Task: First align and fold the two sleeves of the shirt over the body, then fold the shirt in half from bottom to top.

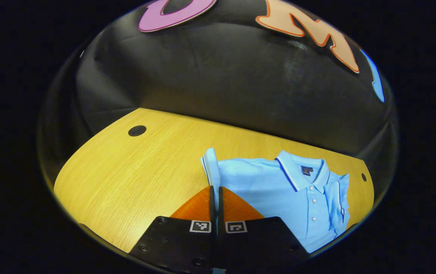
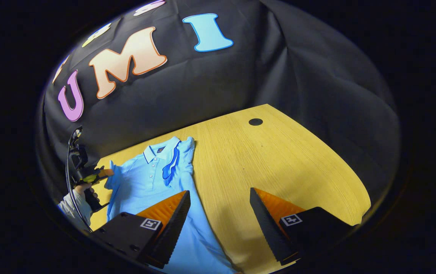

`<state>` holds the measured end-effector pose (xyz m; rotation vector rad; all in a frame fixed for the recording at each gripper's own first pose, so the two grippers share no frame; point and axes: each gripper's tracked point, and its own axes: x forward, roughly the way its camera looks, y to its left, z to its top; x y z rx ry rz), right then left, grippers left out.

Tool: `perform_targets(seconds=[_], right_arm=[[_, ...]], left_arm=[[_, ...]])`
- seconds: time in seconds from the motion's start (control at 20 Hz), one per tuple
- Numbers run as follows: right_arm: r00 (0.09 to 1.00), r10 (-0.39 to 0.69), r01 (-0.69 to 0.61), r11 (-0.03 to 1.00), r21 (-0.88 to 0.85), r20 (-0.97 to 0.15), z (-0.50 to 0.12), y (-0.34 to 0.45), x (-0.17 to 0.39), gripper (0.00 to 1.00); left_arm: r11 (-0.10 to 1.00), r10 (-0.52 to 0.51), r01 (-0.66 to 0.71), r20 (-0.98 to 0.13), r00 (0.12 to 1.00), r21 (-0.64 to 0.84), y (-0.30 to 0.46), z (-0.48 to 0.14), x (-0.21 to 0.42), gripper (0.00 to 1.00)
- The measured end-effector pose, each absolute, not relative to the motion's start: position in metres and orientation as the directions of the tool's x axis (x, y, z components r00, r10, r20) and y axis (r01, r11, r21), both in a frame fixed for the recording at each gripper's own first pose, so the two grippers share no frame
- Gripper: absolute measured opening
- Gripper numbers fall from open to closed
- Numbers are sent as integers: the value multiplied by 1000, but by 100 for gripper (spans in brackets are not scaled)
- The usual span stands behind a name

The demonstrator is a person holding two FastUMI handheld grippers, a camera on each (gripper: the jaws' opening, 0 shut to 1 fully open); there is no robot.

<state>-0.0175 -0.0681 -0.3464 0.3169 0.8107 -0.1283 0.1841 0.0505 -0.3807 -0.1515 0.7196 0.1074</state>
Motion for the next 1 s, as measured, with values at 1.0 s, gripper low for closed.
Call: perform_targets(seconds=[1.0], right_arm=[[696, 52, 190, 948, 255, -716, -332, -94, -40, 98]], left_arm=[[978, -190, 72, -684, 704, -198, -108, -390, 164, 34]])
